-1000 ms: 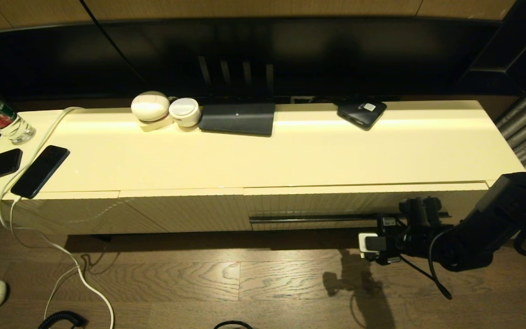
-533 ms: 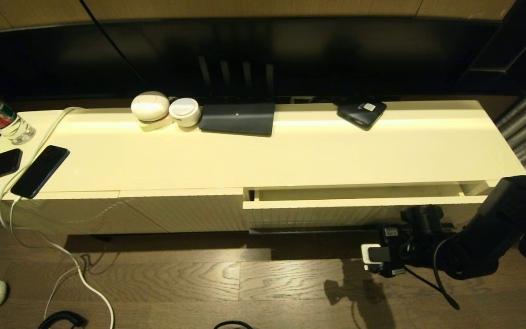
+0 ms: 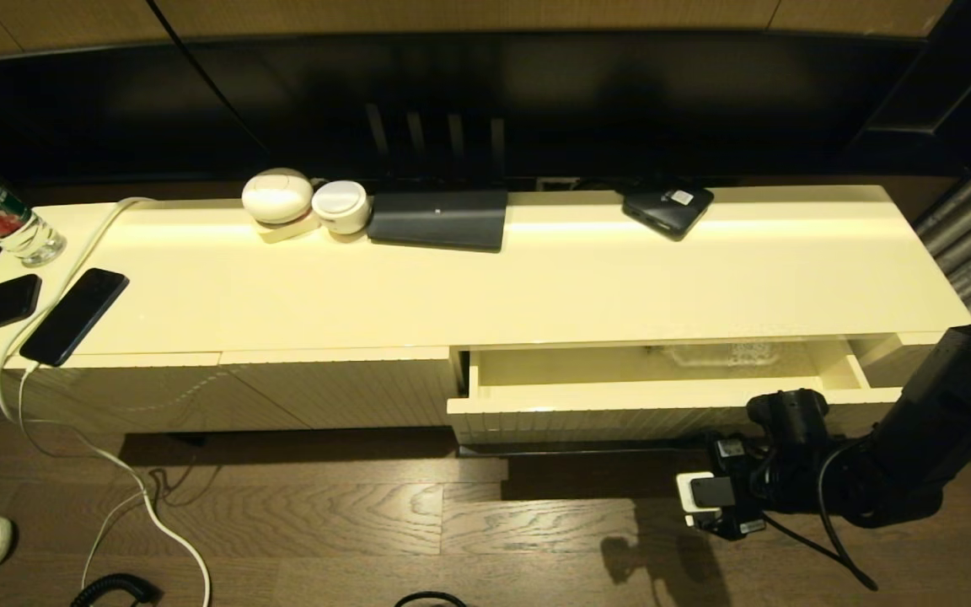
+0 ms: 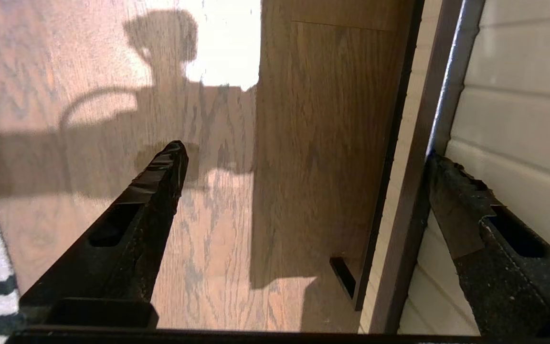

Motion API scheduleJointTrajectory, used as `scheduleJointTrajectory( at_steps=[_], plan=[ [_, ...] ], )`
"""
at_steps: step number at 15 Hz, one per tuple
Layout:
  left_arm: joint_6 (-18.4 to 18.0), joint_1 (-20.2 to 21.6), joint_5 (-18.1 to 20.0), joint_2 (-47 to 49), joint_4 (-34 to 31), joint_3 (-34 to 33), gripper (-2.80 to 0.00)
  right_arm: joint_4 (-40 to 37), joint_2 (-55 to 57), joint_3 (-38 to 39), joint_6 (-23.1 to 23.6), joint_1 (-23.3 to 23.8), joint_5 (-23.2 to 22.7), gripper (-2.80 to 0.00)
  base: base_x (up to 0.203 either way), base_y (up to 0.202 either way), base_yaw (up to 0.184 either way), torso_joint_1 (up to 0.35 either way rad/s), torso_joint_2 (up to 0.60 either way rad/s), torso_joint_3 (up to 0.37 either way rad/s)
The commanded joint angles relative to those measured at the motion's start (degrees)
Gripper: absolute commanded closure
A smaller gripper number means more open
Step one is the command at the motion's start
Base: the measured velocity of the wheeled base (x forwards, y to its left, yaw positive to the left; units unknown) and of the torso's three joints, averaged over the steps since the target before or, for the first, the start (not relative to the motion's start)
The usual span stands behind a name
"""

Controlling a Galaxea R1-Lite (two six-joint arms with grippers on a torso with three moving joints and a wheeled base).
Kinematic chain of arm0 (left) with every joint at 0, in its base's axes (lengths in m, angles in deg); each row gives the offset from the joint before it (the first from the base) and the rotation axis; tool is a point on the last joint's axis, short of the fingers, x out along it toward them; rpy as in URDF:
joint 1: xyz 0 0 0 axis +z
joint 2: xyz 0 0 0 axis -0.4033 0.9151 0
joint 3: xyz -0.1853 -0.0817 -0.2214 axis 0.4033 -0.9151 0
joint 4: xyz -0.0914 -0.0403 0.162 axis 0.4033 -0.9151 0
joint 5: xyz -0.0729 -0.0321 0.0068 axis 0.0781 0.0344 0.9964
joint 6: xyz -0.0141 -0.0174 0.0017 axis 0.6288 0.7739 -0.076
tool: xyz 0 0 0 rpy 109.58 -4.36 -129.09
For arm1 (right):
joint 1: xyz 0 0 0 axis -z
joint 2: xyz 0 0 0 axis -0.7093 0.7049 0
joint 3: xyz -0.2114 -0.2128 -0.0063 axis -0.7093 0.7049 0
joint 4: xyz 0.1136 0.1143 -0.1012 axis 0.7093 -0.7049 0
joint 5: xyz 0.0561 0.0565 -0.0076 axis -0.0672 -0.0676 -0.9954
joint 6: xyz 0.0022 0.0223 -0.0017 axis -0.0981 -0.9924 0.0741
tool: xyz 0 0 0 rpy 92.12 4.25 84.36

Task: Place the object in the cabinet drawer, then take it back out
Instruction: Open the drawer

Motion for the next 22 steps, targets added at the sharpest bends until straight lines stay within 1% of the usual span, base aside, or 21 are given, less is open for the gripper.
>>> scheduleJointTrajectory(
  at_steps=[1,5,8,11,12,13,17,18,19,20,21,22],
  plan=[
    [0.0,0.0,0.0,0.0,0.0,-0.1,0.0,0.2,-1.5,0.0,0.5,0.0,-0.1,-2.8,0.0,0.0,0.0,0.0,0.0,0.0],
    [0.0,0.0,0.0,0.0,0.0,-0.2,0.0,-0.4,-6.5,0.7,0.4,0.1,0.1,-2.8,0.0,0.0,0.0,0.0,0.0,0.0],
    [0.0,0.0,0.0,0.0,0.0,-0.1,0.0,-2.3,-12.7,1.9,0.4,0.2,0.1,-2.8,0.0,0.0,0.0,0.0,0.0,0.0],
    [0.0,0.0,0.0,0.0,0.0,-0.1,0.0,-5.3,-20.8,4.9,0.3,0.5,0.1,-2.8,0.0,0.0,0.0,0.0,0.0,0.0],
    [0.0,0.0,0.0,0.0,0.0,-0.1,0.0,-7.5,-25.7,6.3,0.1,0.8,0.0,-2.8,0.0,0.0,0.0,0.0,0.0,0.0],
    [0.0,0.0,0.0,0.0,0.0,-0.2,0.0,-10.5,-31.0,7.6,0.1,1.1,0.0,0.0,0.0,0.0,0.0,0.0,0.0,0.0],
    [0.0,0.0,0.0,0.0,0.0,-0.1,0.0,-26.6,-51.2,14.6,-0.4,2.4,0.0,0.0,0.0,0.0,0.0,0.0,0.0,0.0],
    [0.0,0.0,0.0,0.0,0.0,-0.1,0.0,-30.8,-55.5,15.7,-1.2,2.7,0.0,0.0,0.0,0.0,0.0,0.0,0.0,0.0],
    [0.0,0.0,0.0,0.0,0.0,-0.1,0.0,-36.1,-60.7,16.4,-3.2,3.0,-0.1,0.0,0.0,0.0,0.0,0.0,0.0,0.0],
    [0.0,0.0,0.0,0.0,0.0,-0.1,0.0,-41.6,-64.5,15.9,-7.4,3.2,-0.1,0.0,0.0,0.0,0.0,0.0,0.0,0.0],
    [0.0,0.0,0.0,0.0,0.0,-0.2,0.0,-46.0,-66.7,14.2,-14.4,3.3,-0.2,0.0,0.0,0.0,0.0,0.0,0.0,0.0],
    [0.0,0.0,0.0,0.0,0.0,-0.1,0.0,-50.1,-67.2,11.2,-22.8,3.3,-0.2,0.0,0.0,0.0,0.0,0.0,0.0,0.0]
  ],
)
